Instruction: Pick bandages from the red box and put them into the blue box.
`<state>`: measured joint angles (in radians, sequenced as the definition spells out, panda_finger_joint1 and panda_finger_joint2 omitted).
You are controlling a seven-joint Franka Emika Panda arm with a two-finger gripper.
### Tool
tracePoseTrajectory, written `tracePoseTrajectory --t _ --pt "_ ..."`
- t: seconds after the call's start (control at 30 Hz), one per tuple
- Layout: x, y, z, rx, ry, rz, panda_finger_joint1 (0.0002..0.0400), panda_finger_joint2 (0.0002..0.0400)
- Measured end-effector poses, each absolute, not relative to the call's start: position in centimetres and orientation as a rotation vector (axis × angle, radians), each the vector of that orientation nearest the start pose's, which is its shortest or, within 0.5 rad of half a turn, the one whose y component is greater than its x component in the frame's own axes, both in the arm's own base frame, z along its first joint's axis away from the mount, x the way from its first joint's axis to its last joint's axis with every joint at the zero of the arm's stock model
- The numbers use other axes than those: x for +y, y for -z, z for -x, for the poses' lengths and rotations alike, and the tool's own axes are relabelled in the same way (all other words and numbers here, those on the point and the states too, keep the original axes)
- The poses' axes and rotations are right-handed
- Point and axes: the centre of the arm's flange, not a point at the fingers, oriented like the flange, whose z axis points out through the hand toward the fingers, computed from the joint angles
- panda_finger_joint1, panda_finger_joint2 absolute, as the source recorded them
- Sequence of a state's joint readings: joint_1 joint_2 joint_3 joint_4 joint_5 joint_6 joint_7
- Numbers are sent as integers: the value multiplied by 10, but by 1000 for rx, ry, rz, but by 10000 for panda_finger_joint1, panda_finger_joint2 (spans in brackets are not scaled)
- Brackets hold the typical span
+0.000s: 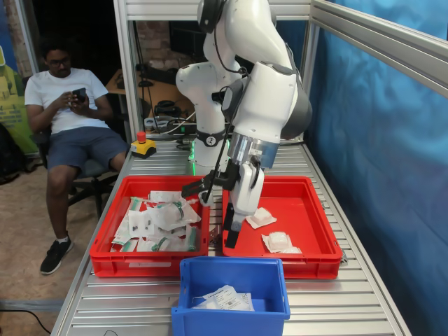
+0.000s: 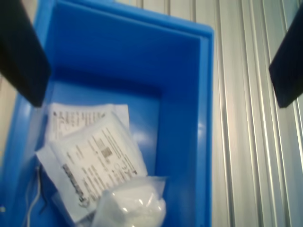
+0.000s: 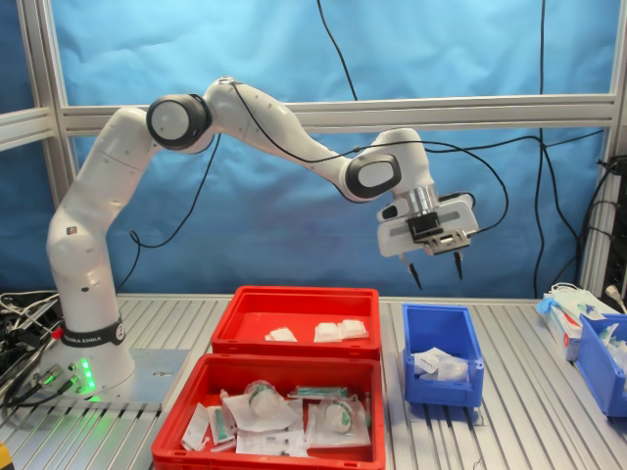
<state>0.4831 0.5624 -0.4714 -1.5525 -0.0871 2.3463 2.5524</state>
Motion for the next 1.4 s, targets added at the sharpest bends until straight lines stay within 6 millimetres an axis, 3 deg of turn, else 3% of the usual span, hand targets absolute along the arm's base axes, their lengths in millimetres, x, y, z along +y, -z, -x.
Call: tracePoseTrajectory --t 0.37,0.6,0.87,1.03,1.4 --pt "68 -417 -682 2684 380 1051 400 400" --pt "56 -441 -642 2688 276 1025 400 400" --pt "37 -449 -601 2738 216 1006 400 400" --pt "22 -455 -558 2854 162 1009 400 400" --pt "17 -479 -515 2925 153 1015 400 400"
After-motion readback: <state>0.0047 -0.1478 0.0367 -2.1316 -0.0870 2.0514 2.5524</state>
